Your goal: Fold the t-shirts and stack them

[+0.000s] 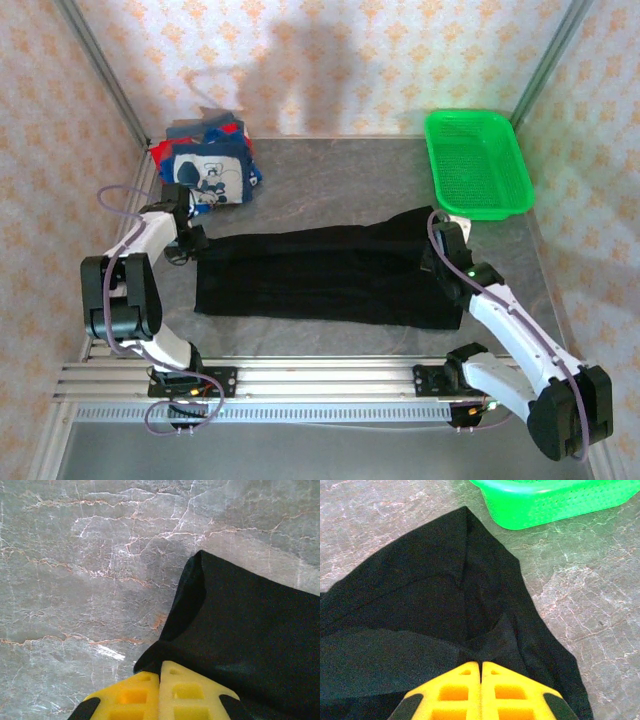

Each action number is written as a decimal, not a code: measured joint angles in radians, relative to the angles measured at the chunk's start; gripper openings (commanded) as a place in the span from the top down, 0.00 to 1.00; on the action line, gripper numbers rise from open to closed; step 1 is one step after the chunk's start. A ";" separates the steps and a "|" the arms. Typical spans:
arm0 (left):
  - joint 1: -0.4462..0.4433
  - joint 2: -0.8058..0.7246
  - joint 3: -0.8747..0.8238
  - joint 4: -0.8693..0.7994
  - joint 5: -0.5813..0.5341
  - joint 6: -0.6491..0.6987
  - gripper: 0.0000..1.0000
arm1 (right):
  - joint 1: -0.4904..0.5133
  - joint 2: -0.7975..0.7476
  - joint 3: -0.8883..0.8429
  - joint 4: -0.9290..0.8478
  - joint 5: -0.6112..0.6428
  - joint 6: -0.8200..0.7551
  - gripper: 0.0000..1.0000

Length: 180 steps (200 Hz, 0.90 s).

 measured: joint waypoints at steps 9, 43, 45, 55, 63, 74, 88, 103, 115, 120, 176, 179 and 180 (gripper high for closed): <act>0.000 0.010 0.000 0.003 0.000 0.000 1.00 | 0.000 0.002 0.000 -0.009 0.003 0.008 1.00; 0.000 0.043 -0.003 0.007 -0.003 -0.011 1.00 | 0.000 0.018 0.001 -0.050 0.000 0.058 1.00; 0.000 0.045 -0.004 0.007 -0.004 -0.011 1.00 | 0.000 0.018 0.001 -0.052 -0.001 0.062 1.00; 0.000 0.054 -0.004 0.007 -0.004 -0.012 1.00 | 0.000 0.018 0.001 -0.066 -0.004 0.086 1.00; 0.000 0.060 -0.004 0.008 -0.005 -0.012 1.00 | 0.000 0.018 0.001 -0.073 -0.009 0.105 1.00; 0.000 0.066 -0.004 0.009 -0.006 -0.013 1.00 | 0.000 0.018 0.001 -0.085 -0.016 0.141 1.00; 0.000 0.071 -0.004 0.010 -0.012 -0.014 1.00 | 0.000 0.018 0.000 -0.097 -0.021 0.183 1.00; 0.000 0.078 -0.004 0.010 -0.020 -0.015 1.00 | 0.000 0.018 -0.006 -0.102 -0.022 0.224 1.00; 0.000 0.086 -0.004 0.010 -0.023 -0.015 1.00 | 0.000 0.019 -0.016 -0.106 -0.022 0.253 1.00; 0.000 0.089 -0.004 0.010 -0.024 -0.015 1.00 | 0.000 0.022 -0.018 -0.110 -0.022 0.262 1.00; 0.000 0.101 0.007 0.009 -0.030 -0.015 1.00 | 0.000 0.047 -0.032 -0.140 -0.021 0.332 1.00; 0.000 0.101 0.009 0.009 -0.031 -0.015 1.00 | 0.000 0.047 -0.032 -0.140 -0.021 0.333 1.00; 0.000 0.101 0.011 0.009 -0.031 -0.015 1.00 | 0.000 0.047 -0.032 -0.140 -0.021 0.333 1.00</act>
